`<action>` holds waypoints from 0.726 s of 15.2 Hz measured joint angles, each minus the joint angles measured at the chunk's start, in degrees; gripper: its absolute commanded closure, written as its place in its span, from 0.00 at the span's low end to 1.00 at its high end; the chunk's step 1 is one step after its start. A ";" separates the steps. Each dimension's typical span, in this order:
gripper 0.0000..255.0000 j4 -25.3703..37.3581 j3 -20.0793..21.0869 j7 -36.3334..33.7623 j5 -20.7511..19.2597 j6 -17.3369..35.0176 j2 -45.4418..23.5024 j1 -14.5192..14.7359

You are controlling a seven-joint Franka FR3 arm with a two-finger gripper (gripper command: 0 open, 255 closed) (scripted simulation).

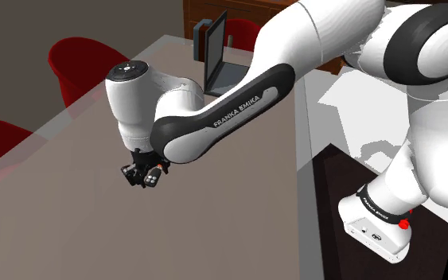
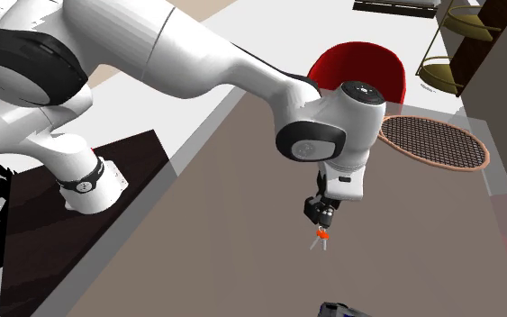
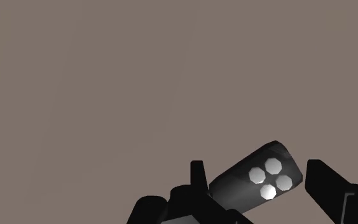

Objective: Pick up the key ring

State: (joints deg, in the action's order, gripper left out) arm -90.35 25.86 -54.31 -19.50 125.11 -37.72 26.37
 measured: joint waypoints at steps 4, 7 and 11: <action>1.00 0.23 0.58 0.42 0.78 -1.83 1.70 -0.38; 1.00 0.89 0.99 0.75 1.35 -3.51 2.80 -0.56; 1.00 2.23 1.43 1.28 2.05 -5.91 3.98 -0.74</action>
State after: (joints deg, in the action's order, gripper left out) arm -88.12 27.29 -53.03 -17.45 119.20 -33.74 25.62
